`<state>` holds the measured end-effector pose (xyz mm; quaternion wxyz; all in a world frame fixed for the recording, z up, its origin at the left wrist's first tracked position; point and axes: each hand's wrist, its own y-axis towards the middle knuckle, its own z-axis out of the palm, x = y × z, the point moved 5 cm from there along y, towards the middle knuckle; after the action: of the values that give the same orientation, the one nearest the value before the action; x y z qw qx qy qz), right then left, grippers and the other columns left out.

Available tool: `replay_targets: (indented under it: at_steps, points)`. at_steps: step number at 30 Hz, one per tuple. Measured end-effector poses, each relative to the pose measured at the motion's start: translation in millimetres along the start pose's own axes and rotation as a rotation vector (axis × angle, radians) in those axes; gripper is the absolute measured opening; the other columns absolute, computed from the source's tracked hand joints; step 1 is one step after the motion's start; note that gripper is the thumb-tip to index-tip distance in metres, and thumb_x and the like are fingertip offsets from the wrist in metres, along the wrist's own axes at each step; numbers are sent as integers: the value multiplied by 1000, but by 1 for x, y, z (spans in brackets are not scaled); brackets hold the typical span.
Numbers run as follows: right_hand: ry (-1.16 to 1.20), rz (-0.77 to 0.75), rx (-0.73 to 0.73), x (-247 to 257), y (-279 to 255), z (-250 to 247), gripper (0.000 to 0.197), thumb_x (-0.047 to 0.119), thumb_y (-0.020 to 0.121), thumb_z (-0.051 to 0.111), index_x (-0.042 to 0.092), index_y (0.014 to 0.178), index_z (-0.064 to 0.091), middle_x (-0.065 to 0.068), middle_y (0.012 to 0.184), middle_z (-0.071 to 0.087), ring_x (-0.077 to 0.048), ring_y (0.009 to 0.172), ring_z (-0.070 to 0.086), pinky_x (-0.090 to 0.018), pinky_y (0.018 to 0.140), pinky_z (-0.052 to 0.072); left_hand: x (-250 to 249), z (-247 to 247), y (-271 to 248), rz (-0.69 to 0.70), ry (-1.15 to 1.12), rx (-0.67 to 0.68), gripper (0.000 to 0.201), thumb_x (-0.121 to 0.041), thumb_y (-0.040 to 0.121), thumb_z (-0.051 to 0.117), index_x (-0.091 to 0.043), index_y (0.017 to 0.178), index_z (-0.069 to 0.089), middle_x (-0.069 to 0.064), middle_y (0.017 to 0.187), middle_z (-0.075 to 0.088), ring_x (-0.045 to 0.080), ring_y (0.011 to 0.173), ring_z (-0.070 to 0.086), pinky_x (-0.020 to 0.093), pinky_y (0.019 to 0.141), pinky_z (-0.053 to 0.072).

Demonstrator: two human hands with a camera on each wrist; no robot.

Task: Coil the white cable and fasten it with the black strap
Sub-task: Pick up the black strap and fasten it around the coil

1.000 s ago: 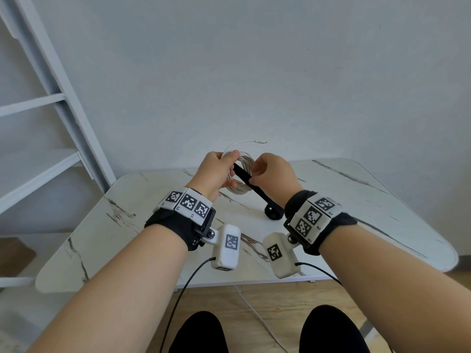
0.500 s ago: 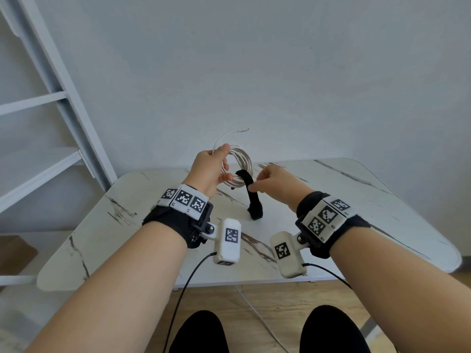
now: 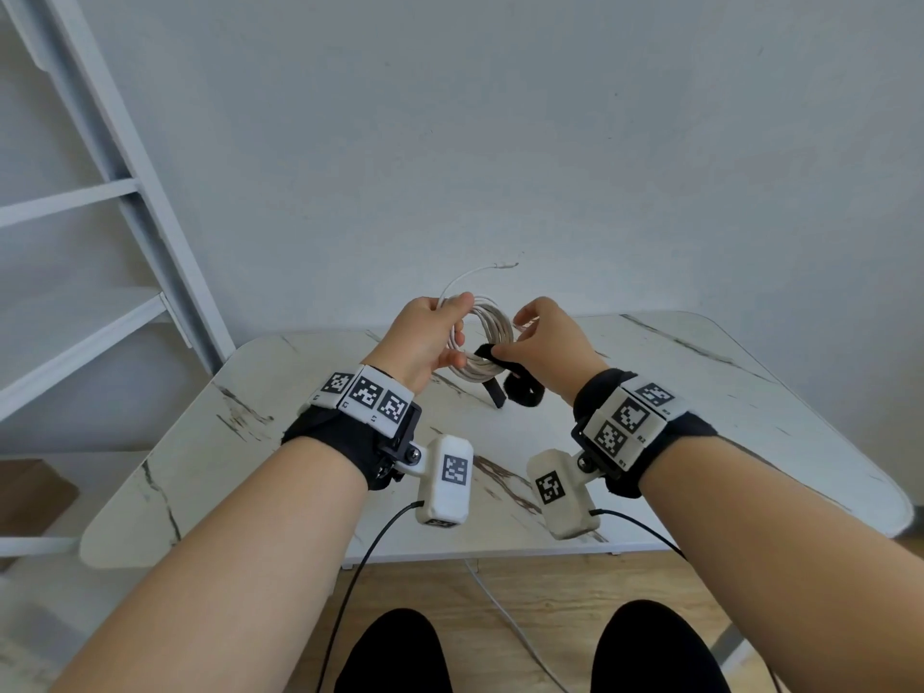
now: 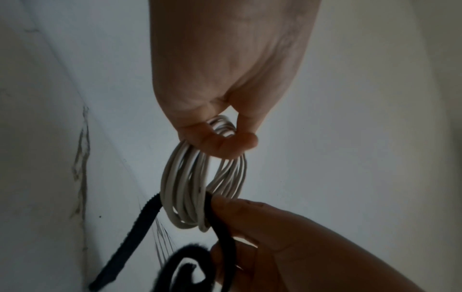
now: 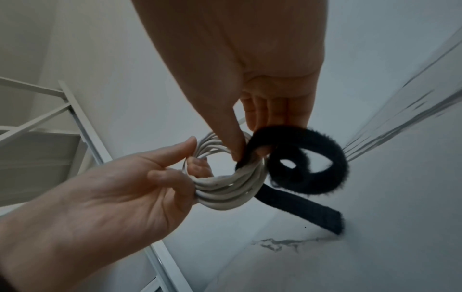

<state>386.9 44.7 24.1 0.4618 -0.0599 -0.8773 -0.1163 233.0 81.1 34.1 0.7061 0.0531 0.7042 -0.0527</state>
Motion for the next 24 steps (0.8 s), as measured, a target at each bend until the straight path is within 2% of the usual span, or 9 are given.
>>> replay_targets:
  at_steps: [2,6,8,11,13,16,20,22,24]
  points:
    - [-6,35,42,0,0,2,43,26,83,72,15,117,49,2,85,60,-13,68,61,-26,58,47,0,1,-1,3,3,10,27,-28,94,61,-3,102,56,3,73,48,14,58,47,20,38,43]
    - [81,165,241,1,-2,11,27,21,93,58,11,117,48,-5,92,62,-27,66,66,-42,83,57,-2,1,-2,14,17,40,27,-29,95,61,-4,103,57,3,72,49,14,58,47,21,39,43]
    - [163,239,296,1,-3,14,19,15,95,53,5,111,49,-10,83,57,-25,53,60,-52,89,56,-3,2,-3,21,13,62,26,-29,95,61,-4,103,57,2,71,49,15,58,47,21,39,43]
    - [227,288,357,-3,-5,16,10,12,91,49,5,85,52,-9,60,45,-17,34,51,-58,93,51,-5,6,-5,27,7,110,21,-28,95,60,-6,97,58,2,71,48,15,59,46,21,39,42]
    - [265,294,346,-6,-5,14,11,13,88,50,6,81,54,-6,55,43,-14,31,49,-57,96,50,-6,8,-7,29,8,132,20,-27,95,60,-8,95,59,2,71,48,15,59,45,21,39,42]
    - [334,289,304,-11,-1,10,12,9,87,55,3,96,61,-6,65,48,-11,31,46,-46,92,56,-8,10,-8,33,4,146,19,-27,96,59,-8,95,58,3,72,47,14,59,45,20,39,42]
    - [443,187,338,-11,0,8,17,4,85,58,3,102,61,-12,87,58,-17,55,50,-33,72,57,-8,12,-8,27,-11,179,18,-26,96,59,-8,97,58,2,72,48,12,60,47,20,38,41]
    - [477,144,347,-11,1,5,19,0,84,58,3,103,61,-12,87,60,-19,66,59,-30,70,55,-5,12,-8,-2,-35,193,20,-25,96,59,-6,99,57,1,71,48,12,60,47,19,38,40]
    - [531,118,344,-12,2,4,24,-5,84,57,4,106,61,-10,84,62,-18,68,64,-32,73,57,-2,11,-7,-39,-67,195,23,-26,95,61,-5,100,57,2,69,48,13,60,46,19,38,39]
